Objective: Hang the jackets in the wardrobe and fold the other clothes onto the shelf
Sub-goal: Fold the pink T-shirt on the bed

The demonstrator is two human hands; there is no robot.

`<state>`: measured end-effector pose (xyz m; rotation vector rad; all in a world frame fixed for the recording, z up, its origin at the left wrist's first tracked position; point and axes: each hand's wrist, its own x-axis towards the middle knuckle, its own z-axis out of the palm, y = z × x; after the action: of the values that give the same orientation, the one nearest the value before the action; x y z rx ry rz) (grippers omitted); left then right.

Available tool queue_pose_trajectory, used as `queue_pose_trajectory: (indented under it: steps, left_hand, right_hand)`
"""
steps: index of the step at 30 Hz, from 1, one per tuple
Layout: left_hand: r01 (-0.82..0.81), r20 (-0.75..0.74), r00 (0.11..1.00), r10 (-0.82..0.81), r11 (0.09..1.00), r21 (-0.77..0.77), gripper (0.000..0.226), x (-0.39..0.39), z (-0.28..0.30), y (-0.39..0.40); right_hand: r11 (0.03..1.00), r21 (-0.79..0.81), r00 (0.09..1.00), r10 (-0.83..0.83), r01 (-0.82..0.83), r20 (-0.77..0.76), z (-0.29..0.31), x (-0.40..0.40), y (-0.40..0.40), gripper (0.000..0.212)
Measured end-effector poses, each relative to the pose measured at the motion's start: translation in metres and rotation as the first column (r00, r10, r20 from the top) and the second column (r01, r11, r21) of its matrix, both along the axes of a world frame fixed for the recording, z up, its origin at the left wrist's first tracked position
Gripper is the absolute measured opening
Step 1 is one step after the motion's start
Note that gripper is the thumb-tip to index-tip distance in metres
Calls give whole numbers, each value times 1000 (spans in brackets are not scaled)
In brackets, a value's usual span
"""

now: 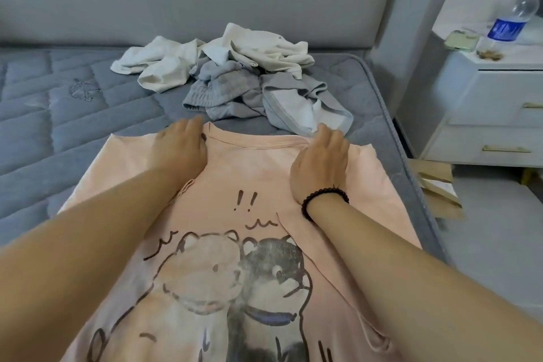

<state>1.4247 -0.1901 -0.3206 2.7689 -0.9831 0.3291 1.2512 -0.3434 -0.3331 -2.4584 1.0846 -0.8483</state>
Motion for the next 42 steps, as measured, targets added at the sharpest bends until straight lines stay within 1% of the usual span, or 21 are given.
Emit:
queue_pose_trajectory:
  steps: [2,4,5,9,10,13,16,20,22,23,25,26,28,30,31,32,33,36,37,39,42]
  left_hand:
    - [-20,96,995,23,999,-34,42,4,-6,2]
    - [19,200,980,-21,1000,9,32,0,0,-1]
    - [36,210,977,-39,999,18,27,-7,6,-4]
    - [8,-5,1000,-8,998,-65,12,-47,17,10]
    - [42,-11,999,-44,992,-121,11,-61,14,25]
    - [211,72,977,-199,945,-251,16,-103,-3,67]
    - [116,18,993,-115,952,-284,27,-104,-16,67]
    - [66,-48,995,-82,956,-286,25,-104,-14,62]
    - [44,-46,997,-57,967,-249,25,-106,-9,65]
    - [62,-3,998,-64,977,-204,24,-110,-3,64]
    - [172,128,977,-169,985,-12,18,-127,11,62]
    - [213,194,954,-228,972,98,13,-136,18,60]
    - [220,274,913,-301,931,290,4,-153,31,60]
    - [217,218,920,-326,886,409,18,-174,40,70]
    - [224,215,917,-337,878,423,18,-187,44,80]
    - [287,219,895,-388,878,383,14,-198,46,91]
    - [359,219,871,-440,874,328,18,-211,50,108]
    - [551,292,737,-609,792,263,19,-240,53,175]
    - [594,283,704,-651,759,268,20,-248,55,199]
    - [627,272,674,-687,726,282,22,-259,57,250]
    - [628,284,641,-713,701,339,19,-276,60,313]
  right_hand:
    - [1000,-5,1000,16,-16,-22,-3,2,-2,38]
    - [1000,-4,1000,22,-22,-10,-4,4,-4,35]
    - [1000,12,1000,19,-19,1,-4,3,-5,36]
    - [998,24,998,57,-57,16,-2,-4,-5,38]
    - [997,-3,997,73,-73,-2,-3,-4,-4,36]
    - [994,-76,997,74,-74,-2,-7,3,-7,32]
    - [996,-61,996,71,-68,60,-7,2,-7,29]
    - [977,-93,981,195,-192,22,5,-23,13,24]
    - [958,-131,964,264,-257,43,15,-46,31,21]
    - [951,-154,959,279,-268,54,21,-61,39,20]
    - [937,-204,955,294,-283,28,36,-93,51,16]
    - [921,-238,949,315,-308,-11,44,-110,55,13]
    - [883,-272,924,360,-382,-131,58,-147,70,19]
    - [829,-311,883,410,-465,-228,67,-181,93,24]
    - [814,-332,877,415,-477,-243,70,-197,104,26]
    - [812,-329,874,415,-482,-255,74,-212,114,27]
    - [816,-313,869,413,-486,-274,77,-226,124,28]
    - [827,-291,867,401,-482,-297,84,-261,155,33]
    - [841,-273,874,391,-466,-289,86,-273,162,34]
    - [875,-224,887,361,-429,-288,90,-296,181,36]
    - [870,-155,843,388,-468,-372,88,-331,216,41]
